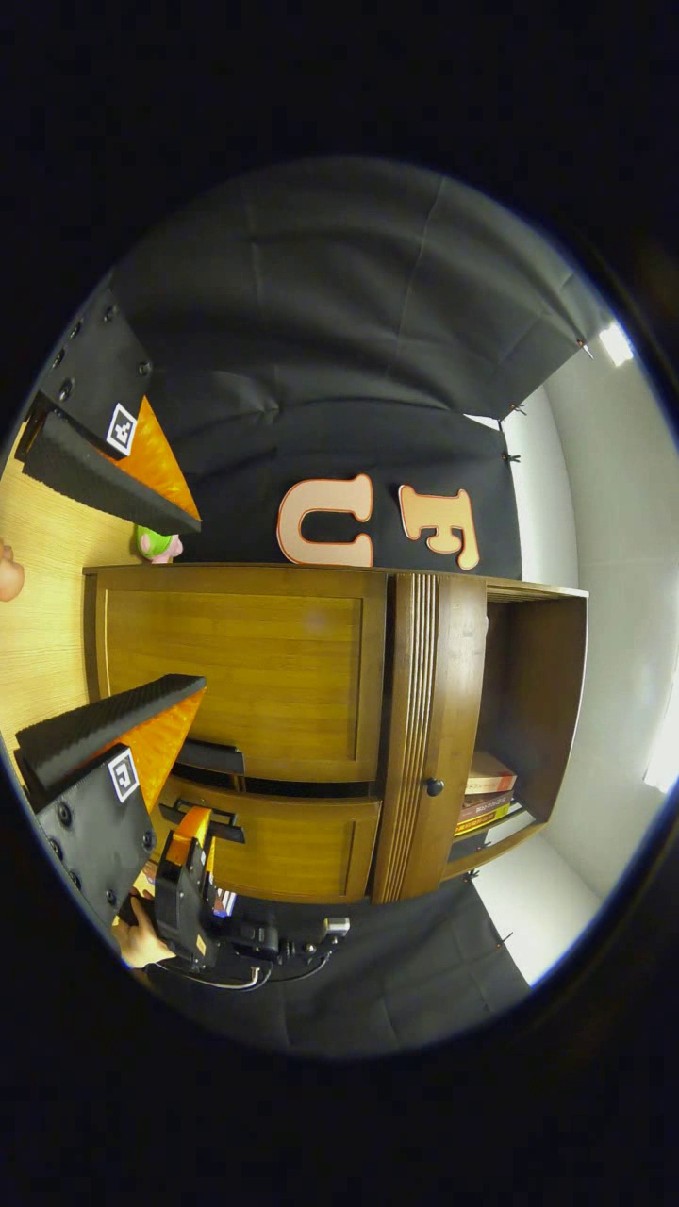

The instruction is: Open the right door of the double-door shoe cabinet with the right hand, and open the left door with the left hand.

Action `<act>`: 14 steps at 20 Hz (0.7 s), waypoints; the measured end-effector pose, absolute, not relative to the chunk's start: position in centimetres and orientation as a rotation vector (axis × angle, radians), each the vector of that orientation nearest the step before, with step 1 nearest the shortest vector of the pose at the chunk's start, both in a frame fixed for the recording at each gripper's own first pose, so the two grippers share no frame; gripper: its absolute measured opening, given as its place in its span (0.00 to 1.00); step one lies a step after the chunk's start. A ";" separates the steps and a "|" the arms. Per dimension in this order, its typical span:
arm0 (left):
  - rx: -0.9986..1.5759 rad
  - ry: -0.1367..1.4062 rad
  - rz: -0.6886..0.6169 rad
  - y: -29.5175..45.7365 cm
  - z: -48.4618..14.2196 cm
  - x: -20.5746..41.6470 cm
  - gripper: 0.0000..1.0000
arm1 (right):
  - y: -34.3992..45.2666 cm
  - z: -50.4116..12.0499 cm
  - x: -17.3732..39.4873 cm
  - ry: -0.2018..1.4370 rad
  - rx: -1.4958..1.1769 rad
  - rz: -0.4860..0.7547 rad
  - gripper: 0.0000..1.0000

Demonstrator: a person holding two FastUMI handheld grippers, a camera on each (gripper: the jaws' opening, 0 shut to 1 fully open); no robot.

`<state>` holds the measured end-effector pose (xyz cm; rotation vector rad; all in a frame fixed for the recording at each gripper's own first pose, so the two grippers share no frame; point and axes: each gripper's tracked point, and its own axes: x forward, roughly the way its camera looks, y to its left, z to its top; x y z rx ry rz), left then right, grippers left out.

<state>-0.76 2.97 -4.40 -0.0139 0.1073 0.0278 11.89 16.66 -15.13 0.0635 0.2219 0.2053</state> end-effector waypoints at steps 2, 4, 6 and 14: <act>-0.012 0.107 0.018 2.5 -4.3 -1.0 0.95 | 16.1 -14.9 10.5 0.221 0.068 0.219 0.33; -0.011 0.106 0.012 2.2 -4.1 -1.2 0.95 | 15.6 -14.6 9.2 0.218 0.068 0.234 0.33; -0.011 0.105 0.011 2.0 -4.0 -1.5 0.95 | 14.9 -14.4 8.1 0.218 0.069 0.245 0.33; -0.010 0.099 0.001 1.2 -3.6 -2.4 0.95 | 11.6 -13.4 2.9 0.217 0.059 0.256 0.33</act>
